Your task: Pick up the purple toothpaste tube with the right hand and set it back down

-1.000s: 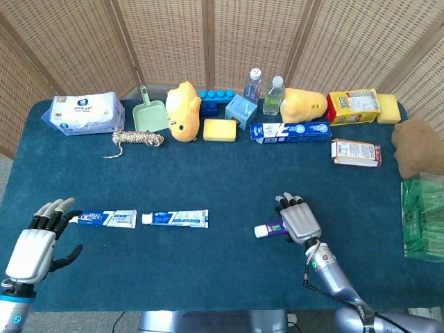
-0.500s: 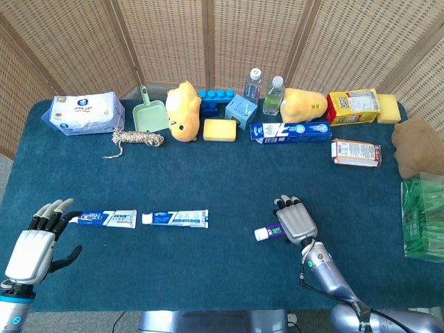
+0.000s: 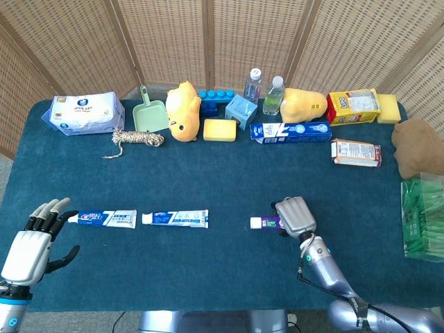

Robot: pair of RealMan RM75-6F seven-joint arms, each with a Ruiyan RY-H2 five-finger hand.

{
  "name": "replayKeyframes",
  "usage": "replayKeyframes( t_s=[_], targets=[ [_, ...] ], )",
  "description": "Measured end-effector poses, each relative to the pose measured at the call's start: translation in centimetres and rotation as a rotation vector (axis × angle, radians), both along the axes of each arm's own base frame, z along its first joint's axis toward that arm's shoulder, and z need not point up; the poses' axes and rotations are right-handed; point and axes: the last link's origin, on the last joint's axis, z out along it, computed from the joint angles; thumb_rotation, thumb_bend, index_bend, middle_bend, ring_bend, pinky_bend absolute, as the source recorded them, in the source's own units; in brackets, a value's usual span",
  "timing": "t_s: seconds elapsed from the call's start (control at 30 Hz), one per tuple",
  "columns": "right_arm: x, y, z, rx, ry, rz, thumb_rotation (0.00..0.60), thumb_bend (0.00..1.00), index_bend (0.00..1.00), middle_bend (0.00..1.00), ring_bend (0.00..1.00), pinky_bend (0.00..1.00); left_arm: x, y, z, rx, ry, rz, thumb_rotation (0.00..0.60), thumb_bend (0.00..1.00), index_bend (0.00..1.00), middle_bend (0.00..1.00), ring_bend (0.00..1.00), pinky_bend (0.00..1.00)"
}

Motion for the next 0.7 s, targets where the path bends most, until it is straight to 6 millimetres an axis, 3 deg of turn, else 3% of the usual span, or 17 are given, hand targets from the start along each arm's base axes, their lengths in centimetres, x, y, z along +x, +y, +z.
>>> replayKeyframes(
  t_s=[0.27, 0.7],
  targets=[
    [-0.7, 0.3, 1.9, -0.035, -0.112, -0.005, 0.6, 0.31, 0.87, 0.71, 0.63, 0.72, 0.9, 0.3, -0.1, 0.001, 0.005, -0.03, 0.6, 0.24, 0.2, 0.11, 0.09, 0.1],
    [-1.3, 1.0, 3.3, 0.011, -0.292, -0.073, 0.6, 0.32, 0.87, 0.74, 0.66, 0.76, 2.4, 0.6, -0.3, -0.008, 0.021, -0.07, 0.6, 0.24, 0.2, 0.11, 0.09, 0.1]
  ],
)
